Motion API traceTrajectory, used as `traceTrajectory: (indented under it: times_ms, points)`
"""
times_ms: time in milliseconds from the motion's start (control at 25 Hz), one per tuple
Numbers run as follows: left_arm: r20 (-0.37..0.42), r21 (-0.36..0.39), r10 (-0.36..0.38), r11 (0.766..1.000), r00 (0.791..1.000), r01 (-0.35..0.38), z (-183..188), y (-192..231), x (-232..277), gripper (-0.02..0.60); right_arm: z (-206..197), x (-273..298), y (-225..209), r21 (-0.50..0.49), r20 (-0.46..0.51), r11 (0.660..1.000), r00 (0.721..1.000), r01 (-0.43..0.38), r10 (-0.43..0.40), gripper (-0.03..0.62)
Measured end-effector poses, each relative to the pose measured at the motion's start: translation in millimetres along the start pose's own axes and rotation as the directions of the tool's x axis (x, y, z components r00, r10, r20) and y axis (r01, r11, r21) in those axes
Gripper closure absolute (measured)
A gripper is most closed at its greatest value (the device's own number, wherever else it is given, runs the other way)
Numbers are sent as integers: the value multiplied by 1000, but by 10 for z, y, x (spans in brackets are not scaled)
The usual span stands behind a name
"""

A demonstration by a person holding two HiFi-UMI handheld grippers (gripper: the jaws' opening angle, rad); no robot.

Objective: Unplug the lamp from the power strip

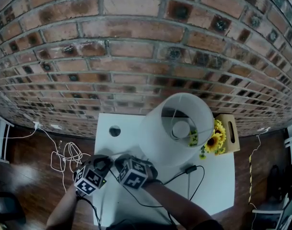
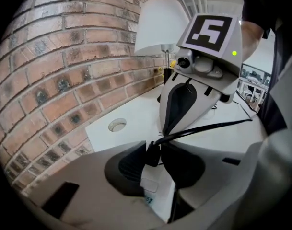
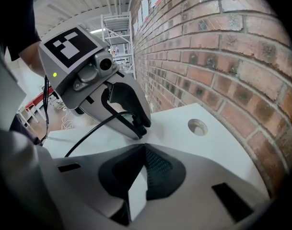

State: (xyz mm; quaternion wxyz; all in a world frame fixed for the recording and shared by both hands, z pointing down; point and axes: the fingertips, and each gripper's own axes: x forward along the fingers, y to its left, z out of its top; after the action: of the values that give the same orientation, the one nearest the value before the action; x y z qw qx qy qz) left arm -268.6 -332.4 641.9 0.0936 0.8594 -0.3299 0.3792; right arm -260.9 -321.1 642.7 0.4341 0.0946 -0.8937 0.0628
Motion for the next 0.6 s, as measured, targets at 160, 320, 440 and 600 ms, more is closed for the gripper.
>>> traceTrajectory:
  times_ms: [160,320,440,600]
  points:
    - [4,-87,-33,996,999,34,-21,34,9,468,3,12,-2,28,-7,999,1000,29,-29,592]
    - [-6,-110,-30,994,1000,29,-1,23,15,466,-11,14,-9,45,-25,999,999,28,-27,592]
    - [11,-130,-26,991,1000,27,35,34,19,463,-13,12,-21,55,-28,998,999,31,-30,592]
    - [27,-114,-33,993,999,36,62,28,13,465,-13,15,-33,80,-32,995,998,54,-52,592]
